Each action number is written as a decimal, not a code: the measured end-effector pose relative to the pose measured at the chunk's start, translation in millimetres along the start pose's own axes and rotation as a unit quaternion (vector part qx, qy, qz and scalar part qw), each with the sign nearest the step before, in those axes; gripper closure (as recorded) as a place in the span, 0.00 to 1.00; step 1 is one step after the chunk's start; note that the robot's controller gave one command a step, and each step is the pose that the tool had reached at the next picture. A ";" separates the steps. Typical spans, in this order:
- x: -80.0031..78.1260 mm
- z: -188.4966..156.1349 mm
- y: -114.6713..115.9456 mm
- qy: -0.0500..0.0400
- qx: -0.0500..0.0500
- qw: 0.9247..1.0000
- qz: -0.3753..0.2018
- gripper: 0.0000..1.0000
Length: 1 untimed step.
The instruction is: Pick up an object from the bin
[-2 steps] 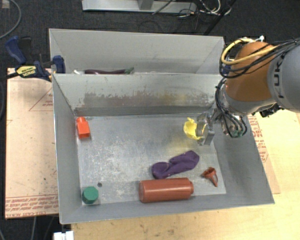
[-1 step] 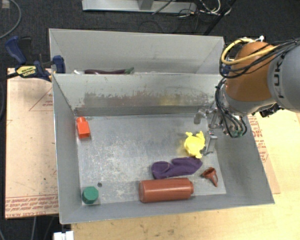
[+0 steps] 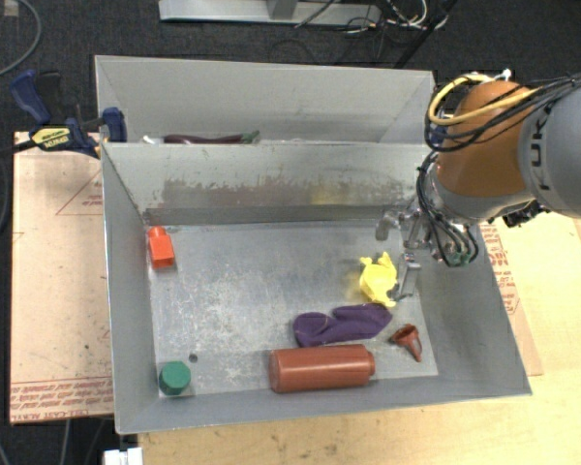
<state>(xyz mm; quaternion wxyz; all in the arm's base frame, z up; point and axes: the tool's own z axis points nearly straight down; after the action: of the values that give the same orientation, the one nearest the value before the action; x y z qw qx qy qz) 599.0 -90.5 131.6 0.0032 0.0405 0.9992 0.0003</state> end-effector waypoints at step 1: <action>-1.6 14.6 6.4 -0.004 0.001 0.999 -0.032 0.00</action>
Offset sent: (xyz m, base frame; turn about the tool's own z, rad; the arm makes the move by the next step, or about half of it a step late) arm -0.0067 0.0190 -0.0616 -0.4905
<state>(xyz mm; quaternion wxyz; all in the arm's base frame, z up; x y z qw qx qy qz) 601.2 -84.2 117.0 0.0068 0.0083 0.9999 -0.0008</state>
